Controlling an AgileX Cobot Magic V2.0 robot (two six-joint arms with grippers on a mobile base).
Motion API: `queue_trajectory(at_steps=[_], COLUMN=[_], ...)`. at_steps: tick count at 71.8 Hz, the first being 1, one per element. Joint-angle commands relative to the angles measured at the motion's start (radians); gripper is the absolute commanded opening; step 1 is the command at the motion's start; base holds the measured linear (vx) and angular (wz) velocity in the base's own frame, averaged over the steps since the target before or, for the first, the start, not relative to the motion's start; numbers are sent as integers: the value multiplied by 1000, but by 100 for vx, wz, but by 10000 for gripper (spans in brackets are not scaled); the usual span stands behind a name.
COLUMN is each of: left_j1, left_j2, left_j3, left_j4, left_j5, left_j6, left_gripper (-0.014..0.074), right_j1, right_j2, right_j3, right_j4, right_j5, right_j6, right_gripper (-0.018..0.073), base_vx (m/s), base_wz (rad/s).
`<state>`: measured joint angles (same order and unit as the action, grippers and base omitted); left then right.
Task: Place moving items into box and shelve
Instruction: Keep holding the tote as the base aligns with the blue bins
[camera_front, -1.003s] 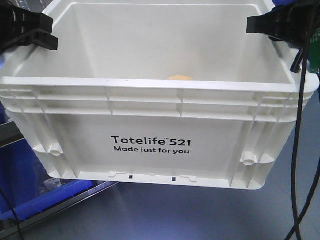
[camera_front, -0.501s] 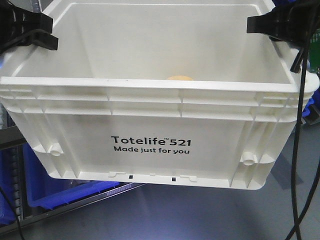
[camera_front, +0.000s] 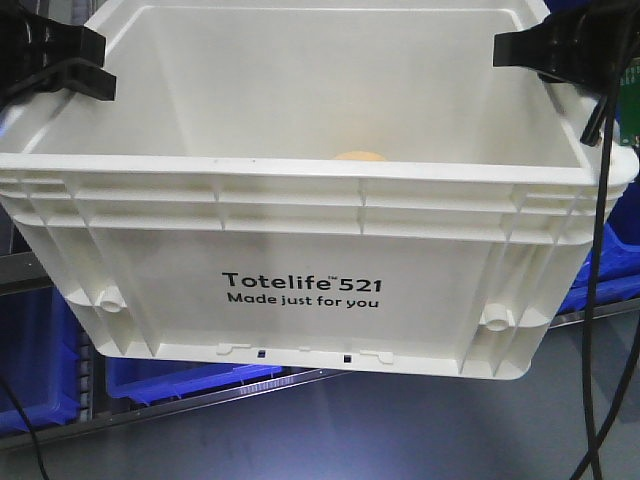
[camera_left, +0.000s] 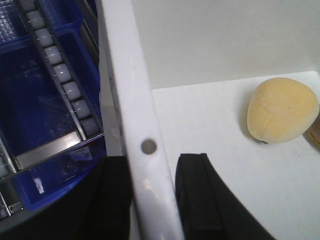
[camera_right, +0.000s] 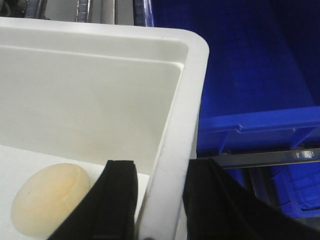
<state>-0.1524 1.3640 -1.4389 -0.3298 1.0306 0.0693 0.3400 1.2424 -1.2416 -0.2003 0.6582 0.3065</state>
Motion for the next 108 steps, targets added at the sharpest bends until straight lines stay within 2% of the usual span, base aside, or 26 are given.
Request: queue_trajectory(at_steps=[1,108], left_j1=[-12,-12], left_j2=[-55,-55], left_j3=[-45,-45], left_j4=[-126,-126], left_j5=[-92,-92], left_j6=[28,28], left_gripper=[3,3], right_j1=[-2,-2], right_j2=[-29,-29], right_j3=[-43,-43], right_j4=[-14,-14], right_j5=[-143,-143], right_j6=[18,18], right_gripper=[-6,-6], base_vx=[4,3], base_wz=[23,16])
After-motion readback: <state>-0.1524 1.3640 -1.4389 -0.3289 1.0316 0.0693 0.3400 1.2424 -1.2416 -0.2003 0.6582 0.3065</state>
